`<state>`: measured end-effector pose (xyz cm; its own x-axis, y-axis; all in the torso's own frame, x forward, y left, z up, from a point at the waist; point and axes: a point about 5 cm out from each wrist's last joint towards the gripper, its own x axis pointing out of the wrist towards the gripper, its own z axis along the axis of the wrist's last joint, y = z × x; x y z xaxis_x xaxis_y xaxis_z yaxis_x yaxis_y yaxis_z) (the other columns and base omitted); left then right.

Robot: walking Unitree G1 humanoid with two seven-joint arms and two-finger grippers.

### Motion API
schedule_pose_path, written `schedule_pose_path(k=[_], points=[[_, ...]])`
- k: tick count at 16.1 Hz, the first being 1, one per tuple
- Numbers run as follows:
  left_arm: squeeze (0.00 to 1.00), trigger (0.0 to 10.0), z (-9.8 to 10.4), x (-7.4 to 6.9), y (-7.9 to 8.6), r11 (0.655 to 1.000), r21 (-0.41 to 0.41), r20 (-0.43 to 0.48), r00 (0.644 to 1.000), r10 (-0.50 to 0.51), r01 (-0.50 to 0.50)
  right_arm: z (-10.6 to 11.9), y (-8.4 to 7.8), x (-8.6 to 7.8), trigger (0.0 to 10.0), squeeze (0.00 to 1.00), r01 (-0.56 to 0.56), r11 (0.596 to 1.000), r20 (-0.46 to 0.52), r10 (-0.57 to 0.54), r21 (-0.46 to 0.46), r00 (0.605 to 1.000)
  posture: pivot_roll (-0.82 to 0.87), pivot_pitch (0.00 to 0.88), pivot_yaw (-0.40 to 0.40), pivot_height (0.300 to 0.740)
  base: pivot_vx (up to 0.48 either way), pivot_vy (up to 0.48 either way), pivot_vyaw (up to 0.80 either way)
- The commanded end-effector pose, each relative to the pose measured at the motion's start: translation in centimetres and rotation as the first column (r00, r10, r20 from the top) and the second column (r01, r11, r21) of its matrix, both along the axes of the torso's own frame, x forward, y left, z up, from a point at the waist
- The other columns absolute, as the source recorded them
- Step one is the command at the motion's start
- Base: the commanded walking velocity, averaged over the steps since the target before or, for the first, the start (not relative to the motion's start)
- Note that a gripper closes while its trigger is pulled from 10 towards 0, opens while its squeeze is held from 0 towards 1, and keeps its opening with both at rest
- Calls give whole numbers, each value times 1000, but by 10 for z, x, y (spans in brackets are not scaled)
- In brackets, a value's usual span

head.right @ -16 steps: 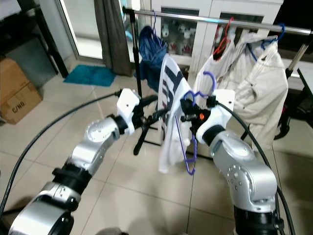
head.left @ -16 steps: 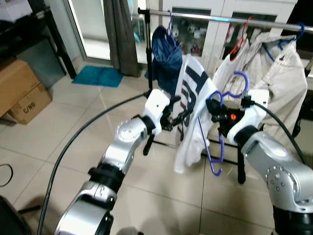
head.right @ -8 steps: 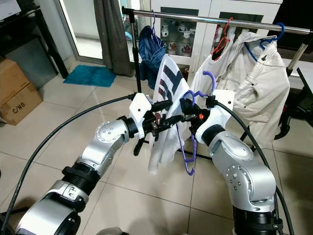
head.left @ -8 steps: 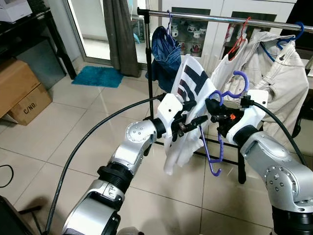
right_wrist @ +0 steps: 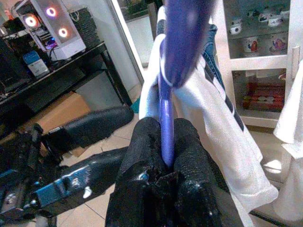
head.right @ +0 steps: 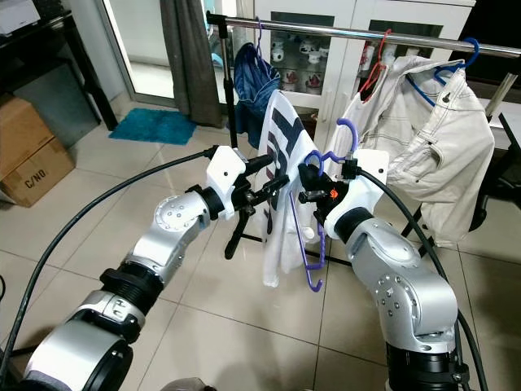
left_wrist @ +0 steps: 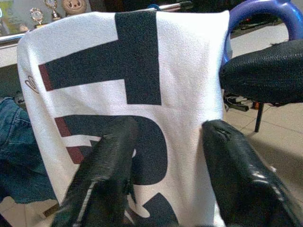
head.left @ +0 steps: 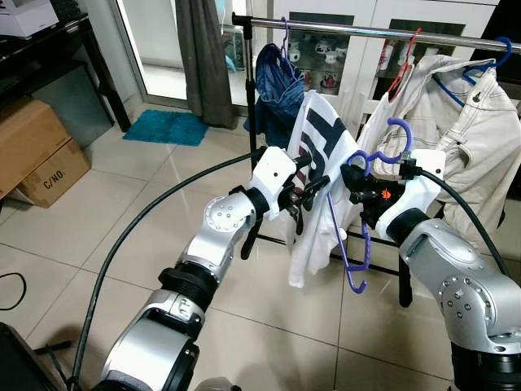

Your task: Hang hanger

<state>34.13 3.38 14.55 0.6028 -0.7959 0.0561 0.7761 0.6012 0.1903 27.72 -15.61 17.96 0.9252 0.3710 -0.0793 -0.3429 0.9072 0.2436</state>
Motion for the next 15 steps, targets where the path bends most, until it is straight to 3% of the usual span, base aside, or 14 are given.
schedule_pose_path(k=[1, 15], points=[[0, 0, 3, 2, 0, 1000, 11, 13, 1000, -3, 3, 13, 5, -1, 10000, 0, -17, 1000, 58, 17, 0, 998, 47, 0, 70, 740, 0, 0, 0], [0, 0, -1, 4, 4, 1000, 7, -7, 1000, 12, -12, 12, 8, -2, 10000, 0, -28, 1000, 50, 28, 8, 998, 54, 0, 62, 740, 0, 0, 0]])
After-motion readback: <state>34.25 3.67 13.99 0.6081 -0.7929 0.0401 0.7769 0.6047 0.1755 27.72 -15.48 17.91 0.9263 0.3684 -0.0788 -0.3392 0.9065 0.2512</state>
